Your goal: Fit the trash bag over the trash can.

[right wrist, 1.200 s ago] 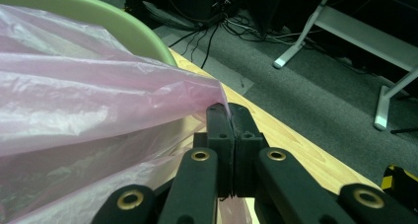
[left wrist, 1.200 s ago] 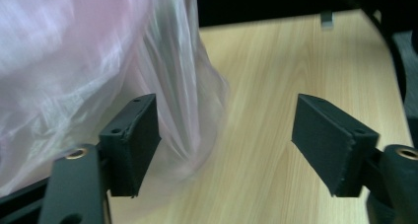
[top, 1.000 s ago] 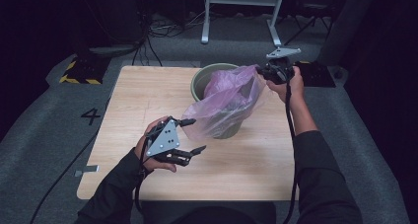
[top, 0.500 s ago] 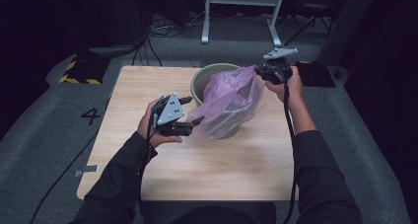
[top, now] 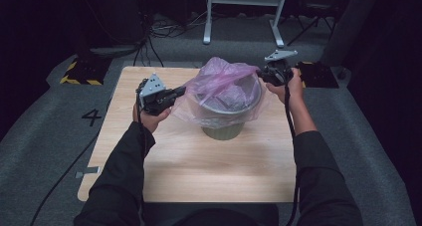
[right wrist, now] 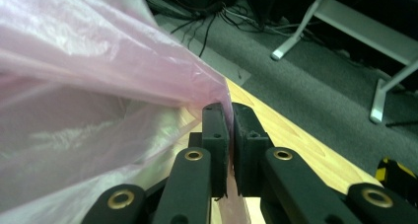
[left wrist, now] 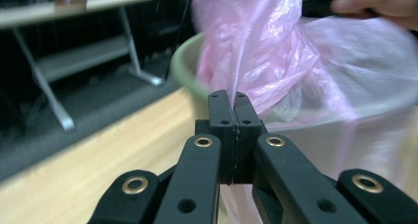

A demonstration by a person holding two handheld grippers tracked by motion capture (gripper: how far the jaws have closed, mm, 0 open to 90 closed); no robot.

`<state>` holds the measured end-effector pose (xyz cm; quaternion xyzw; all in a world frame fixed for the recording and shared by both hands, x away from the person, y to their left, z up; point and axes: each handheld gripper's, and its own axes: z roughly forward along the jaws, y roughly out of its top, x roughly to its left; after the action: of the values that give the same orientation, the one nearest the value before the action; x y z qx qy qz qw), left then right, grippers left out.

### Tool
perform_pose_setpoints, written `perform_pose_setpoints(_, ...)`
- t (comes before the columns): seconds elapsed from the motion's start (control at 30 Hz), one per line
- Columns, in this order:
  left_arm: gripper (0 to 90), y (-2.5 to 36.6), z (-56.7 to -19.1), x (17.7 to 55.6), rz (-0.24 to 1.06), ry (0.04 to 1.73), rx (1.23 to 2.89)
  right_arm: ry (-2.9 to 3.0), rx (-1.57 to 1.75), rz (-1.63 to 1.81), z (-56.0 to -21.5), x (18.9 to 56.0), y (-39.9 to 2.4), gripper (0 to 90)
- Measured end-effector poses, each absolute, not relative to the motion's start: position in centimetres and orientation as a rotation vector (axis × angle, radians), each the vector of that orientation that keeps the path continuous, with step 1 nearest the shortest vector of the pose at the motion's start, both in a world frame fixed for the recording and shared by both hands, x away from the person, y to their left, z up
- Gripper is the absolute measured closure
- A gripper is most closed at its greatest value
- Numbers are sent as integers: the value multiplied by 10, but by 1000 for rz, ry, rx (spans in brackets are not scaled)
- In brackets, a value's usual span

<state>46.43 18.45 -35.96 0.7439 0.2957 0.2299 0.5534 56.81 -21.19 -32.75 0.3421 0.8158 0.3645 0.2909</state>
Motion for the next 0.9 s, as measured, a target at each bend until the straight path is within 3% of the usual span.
perform_pose_setpoints(0.23,899,193,-389,497,424,829,1723,2199,986,1001,-345,579,-219,857)
perform_pose_setpoints(0.43,900,177,-407,514,395,866,1764,2230,998,1034,-357,582,-217,874)
perform_pose_setpoints(0.7,900,158,-412,520,439,856,1831,2241,1012,1110,-365,581,-218,896)
perform_pose_setpoints(0.87,900,151,-411,531,464,906,1873,2183,1016,1109,-364,581,-217,854)
perform_pose_setpoints(0.9,900,150,-413,532,466,917,1877,2159,1017,1123,-363,580,-217,813)
